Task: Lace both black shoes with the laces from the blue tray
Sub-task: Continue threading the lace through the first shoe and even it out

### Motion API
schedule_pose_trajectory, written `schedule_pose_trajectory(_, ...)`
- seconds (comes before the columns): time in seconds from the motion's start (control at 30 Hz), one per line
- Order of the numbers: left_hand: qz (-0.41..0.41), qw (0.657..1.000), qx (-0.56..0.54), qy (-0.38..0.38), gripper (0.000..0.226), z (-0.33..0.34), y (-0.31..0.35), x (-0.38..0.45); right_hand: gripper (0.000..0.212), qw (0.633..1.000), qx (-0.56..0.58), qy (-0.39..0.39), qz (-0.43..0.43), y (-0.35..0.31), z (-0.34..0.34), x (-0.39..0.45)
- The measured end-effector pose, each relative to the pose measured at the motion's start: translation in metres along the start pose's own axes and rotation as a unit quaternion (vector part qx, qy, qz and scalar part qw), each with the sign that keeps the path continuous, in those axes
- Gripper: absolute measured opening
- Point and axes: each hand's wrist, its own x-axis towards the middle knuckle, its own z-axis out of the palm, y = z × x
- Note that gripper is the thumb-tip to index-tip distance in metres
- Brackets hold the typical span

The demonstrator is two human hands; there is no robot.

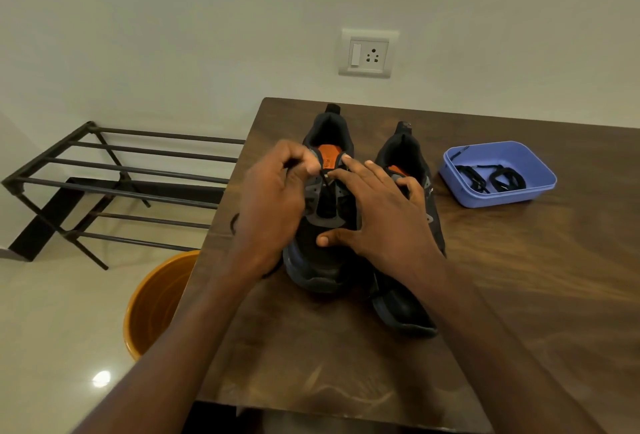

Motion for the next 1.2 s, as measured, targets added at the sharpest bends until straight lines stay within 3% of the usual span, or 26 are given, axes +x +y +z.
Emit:
schedule_pose_trajectory(0.07,-0.072,0.977,-0.195,0.041,0.018,-0.005,0.016,0.004,0.098,1.0,0.002,-0.003,0.001,0.0,0.0,0.001)
schedule_pose_trajectory(0.1,-0.092,0.967,-0.234,0.041,0.017,-0.005,0.019,0.003,0.098,1.0,0.001,-0.002,0.0,0.001,0.0,0.001)
schedule_pose_trajectory(0.13,-0.095,0.972,-0.214,0.035,0.015,-0.005,0.017,0.002,0.098,1.0,0.0,0.001,0.001,0.001,0.0,0.0)
schedule_pose_trajectory(0.2,-0.034,0.998,-0.041,-0.013,0.005,-0.003,0.0,-0.001,0.098,1.0,0.0,0.006,0.001,0.0,0.001,0.0)
schedule_pose_trajectory(0.27,0.014,0.987,0.125,-0.095,0.007,-0.001,-0.021,-0.003,0.098,1.0,-0.002,0.007,0.001,-0.001,0.001,0.0)
schedule_pose_trajectory(0.37,0.036,0.972,0.177,-0.154,0.015,0.0,-0.029,-0.002,0.099,1.0,-0.003,0.002,0.005,0.0,0.001,0.0)
schedule_pose_trajectory(0.57,0.078,0.956,0.252,-0.125,0.005,0.004,-0.024,0.0,0.1,1.0,0.0,0.001,0.003,0.0,0.002,0.0)
schedule_pose_trajectory(0.63,0.041,0.98,0.183,-0.069,0.006,0.007,-0.019,-0.002,0.099,1.0,0.006,0.0,0.005,0.0,0.002,0.001)
schedule_pose_trajectory(0.7,-0.052,0.998,0.038,0.01,0.011,0.005,-0.005,0.0,0.099,1.0,0.008,-0.002,0.007,-0.001,0.001,0.001)
schedule_pose_trajectory(0.77,-0.131,0.974,-0.175,0.065,0.018,-0.002,0.009,0.005,0.1,1.0,0.007,-0.004,0.008,-0.001,0.0,0.001)
schedule_pose_trajectory(0.83,-0.126,0.96,-0.244,0.049,0.021,-0.009,0.01,0.008,0.1,1.0,0.006,-0.005,0.009,-0.001,0.0,0.001)
schedule_pose_trajectory(0.9,-0.059,0.994,-0.087,-0.01,0.013,-0.009,-0.002,0.005,0.101,1.0,0.003,0.0,0.009,-0.001,0.001,0.001)
schedule_pose_trajectory(1.0,0.029,0.983,0.127,-0.132,0.01,0.0,-0.021,-0.003,0.099,1.0,0.008,0.015,0.006,0.0,0.003,0.0)
schedule_pose_trajectory(1.07,0.042,0.968,0.175,-0.174,0.014,0.006,-0.029,-0.004,0.099,1.0,0.007,0.017,0.005,0.0,0.003,-0.001)
schedule_pose_trajectory(1.2,0.019,0.977,0.165,-0.135,0.005,0.007,-0.025,-0.002,0.098,1.0,0.006,0.017,0.006,0.0,0.003,0.0)
